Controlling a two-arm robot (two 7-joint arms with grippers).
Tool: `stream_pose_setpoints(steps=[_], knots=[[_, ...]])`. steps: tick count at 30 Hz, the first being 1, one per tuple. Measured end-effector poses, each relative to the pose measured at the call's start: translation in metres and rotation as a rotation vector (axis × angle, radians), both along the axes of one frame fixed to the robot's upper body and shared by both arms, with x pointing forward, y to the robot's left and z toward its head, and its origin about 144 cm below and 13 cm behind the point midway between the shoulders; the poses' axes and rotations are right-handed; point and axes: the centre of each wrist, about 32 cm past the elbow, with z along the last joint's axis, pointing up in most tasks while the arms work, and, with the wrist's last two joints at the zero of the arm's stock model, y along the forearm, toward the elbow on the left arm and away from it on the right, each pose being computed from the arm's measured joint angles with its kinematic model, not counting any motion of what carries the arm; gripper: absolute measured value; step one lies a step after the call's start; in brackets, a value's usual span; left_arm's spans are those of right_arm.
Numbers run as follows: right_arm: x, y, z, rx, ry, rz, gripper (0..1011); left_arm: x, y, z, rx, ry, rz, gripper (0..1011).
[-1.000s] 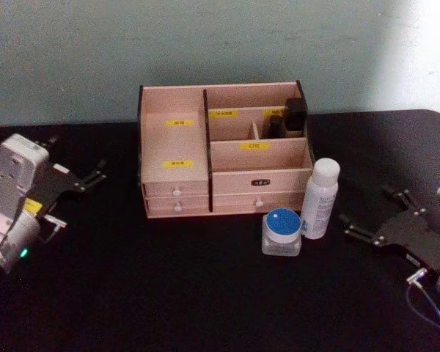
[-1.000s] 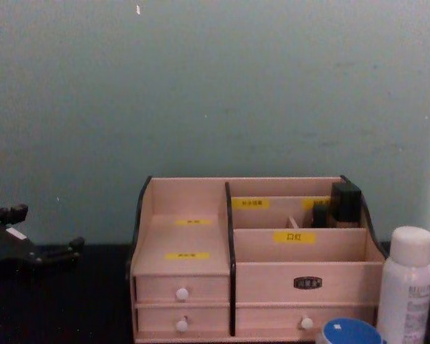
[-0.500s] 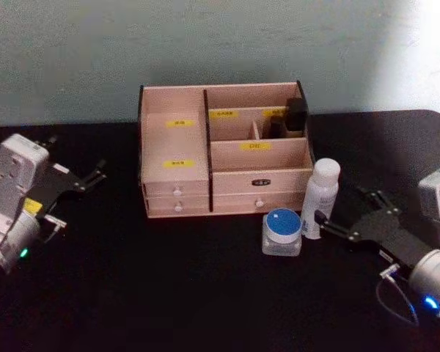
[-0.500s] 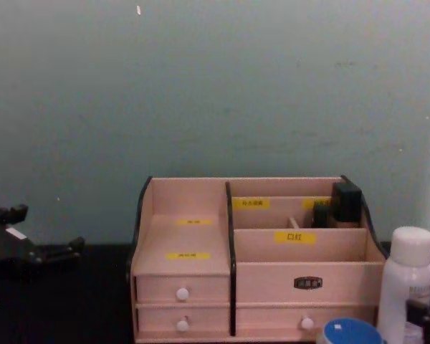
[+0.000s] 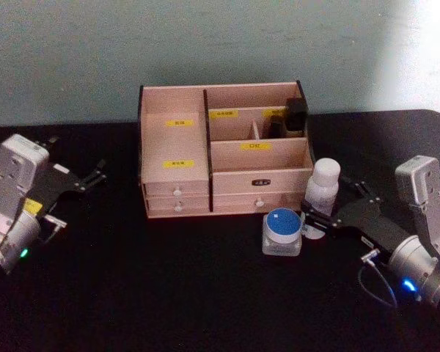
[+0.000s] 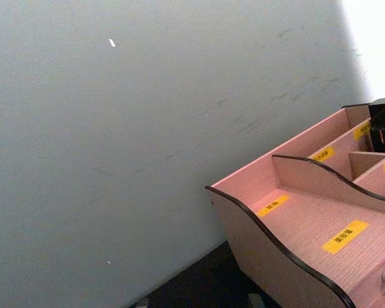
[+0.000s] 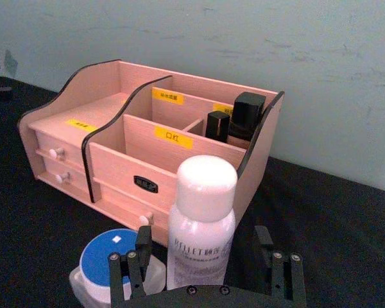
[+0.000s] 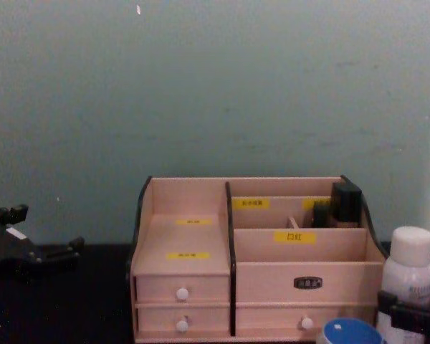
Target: Pick up the facial cleanser and watermelon frost from the table and place them into the tiered storage box.
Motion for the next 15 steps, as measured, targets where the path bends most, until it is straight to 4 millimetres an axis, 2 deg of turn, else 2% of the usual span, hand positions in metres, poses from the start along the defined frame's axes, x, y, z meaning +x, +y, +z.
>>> stream_pose_setpoints(steps=[15], knots=[[0.0083, 0.0022, -0.0021, 0.027, 0.008, -0.007, 1003, 0.0, 0.0, 0.0, 0.0, 0.0, 0.0, 1001]])
